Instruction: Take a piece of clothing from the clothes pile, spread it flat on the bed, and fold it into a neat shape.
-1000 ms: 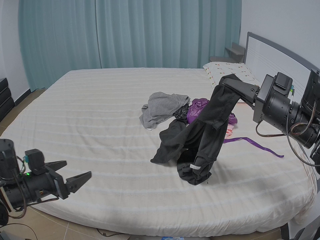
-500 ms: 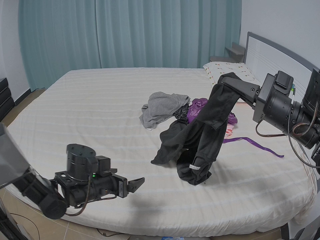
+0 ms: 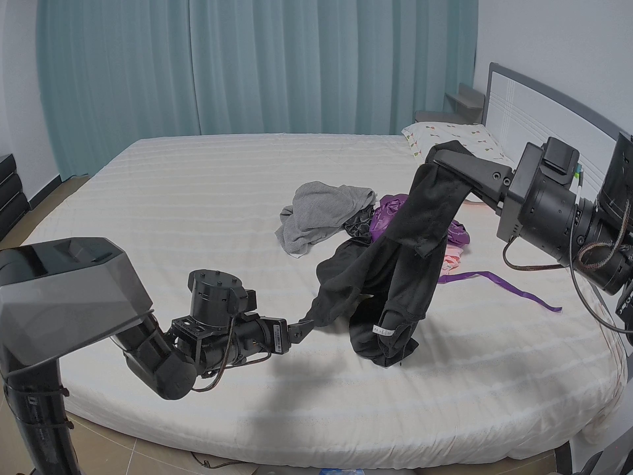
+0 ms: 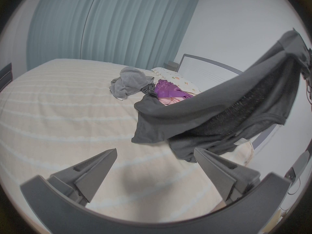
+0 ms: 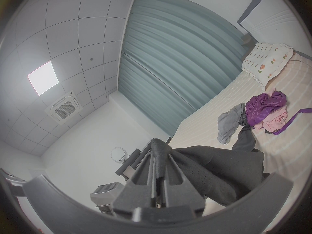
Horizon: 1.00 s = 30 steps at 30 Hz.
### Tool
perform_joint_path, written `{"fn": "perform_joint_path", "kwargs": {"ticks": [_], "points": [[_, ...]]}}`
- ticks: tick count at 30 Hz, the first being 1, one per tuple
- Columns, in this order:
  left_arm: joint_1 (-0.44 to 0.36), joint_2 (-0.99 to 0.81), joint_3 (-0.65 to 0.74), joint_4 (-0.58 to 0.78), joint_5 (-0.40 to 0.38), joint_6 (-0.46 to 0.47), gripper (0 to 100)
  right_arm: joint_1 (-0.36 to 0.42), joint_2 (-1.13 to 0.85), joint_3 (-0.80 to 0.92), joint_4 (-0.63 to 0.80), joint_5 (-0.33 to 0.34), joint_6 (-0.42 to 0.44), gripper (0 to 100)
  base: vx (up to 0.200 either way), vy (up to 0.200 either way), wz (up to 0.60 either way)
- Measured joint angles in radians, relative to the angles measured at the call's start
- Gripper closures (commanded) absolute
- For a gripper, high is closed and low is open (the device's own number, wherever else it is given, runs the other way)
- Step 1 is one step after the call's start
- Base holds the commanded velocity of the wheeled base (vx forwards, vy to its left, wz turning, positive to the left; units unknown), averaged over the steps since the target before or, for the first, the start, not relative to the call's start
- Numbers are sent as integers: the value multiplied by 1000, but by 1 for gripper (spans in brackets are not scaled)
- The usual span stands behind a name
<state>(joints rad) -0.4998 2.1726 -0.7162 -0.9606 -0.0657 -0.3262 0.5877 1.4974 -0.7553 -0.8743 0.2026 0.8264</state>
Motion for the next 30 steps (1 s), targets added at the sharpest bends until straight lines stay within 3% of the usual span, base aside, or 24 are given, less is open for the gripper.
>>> {"fn": "perform_joint_path", "kwargs": {"ticks": [15, 25, 30], "points": [[38, 200, -198, 9, -174, 2, 0, 6, 22, -34, 0, -10, 0, 100, 0, 0, 0], [34, 283, -335, 9, -245, 6, 0, 44, 33, -76, -2, -16, -35, 100, 0, 0, 0], [34, 326, -419, 8, -242, 5, 0, 77, 45, -99, -6, -44, -53, 100, 0, 0, 0]]}}
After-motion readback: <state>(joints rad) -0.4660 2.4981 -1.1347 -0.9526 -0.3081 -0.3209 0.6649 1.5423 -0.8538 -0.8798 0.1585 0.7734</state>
